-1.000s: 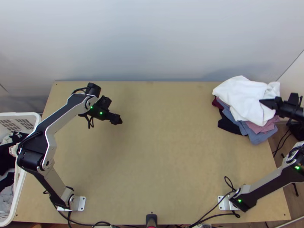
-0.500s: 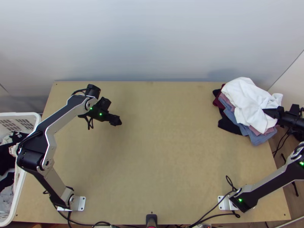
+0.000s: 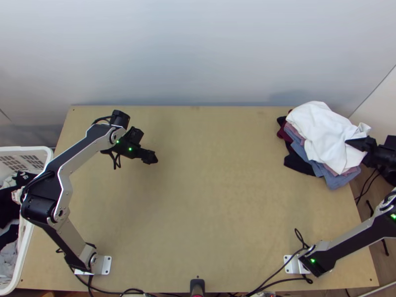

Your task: Fold the t-shirt

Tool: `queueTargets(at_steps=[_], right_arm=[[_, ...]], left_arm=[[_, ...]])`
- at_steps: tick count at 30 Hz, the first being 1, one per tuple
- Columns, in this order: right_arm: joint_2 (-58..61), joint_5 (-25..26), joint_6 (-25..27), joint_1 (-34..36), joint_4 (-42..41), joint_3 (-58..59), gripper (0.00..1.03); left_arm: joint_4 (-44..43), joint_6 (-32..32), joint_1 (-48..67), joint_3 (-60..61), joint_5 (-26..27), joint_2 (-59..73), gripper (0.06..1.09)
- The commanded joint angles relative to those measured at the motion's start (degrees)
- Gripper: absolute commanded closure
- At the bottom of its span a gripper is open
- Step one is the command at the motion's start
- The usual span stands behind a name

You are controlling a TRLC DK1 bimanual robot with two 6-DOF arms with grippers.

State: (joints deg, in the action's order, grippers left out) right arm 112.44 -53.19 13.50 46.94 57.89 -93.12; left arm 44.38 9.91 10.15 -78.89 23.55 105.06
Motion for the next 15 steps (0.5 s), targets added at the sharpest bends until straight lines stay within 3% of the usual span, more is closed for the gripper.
queueTargets(at_steps=[1, 9, 15], right_arm=[[-3.6, 3.4, 1.8, 1.6, 3.8, -1.7, 0.04], [-7.5, 4.1, 3.5, 3.9, 12.6, -9.9, 0.05], [-8.7, 4.1, 1.0, 0.0, 15.9, -16.6, 0.1]], left_arm=[[-0.2, 0.3, -0.1, 0.2, 0.0, -0.5, 0.11], [-0.7, 0.7, -0.4, 1.8, 0.1, -1.3, 0.11], [-1.1, 0.4, 0.1, 2.3, 0.1, -1.5, 0.11]])
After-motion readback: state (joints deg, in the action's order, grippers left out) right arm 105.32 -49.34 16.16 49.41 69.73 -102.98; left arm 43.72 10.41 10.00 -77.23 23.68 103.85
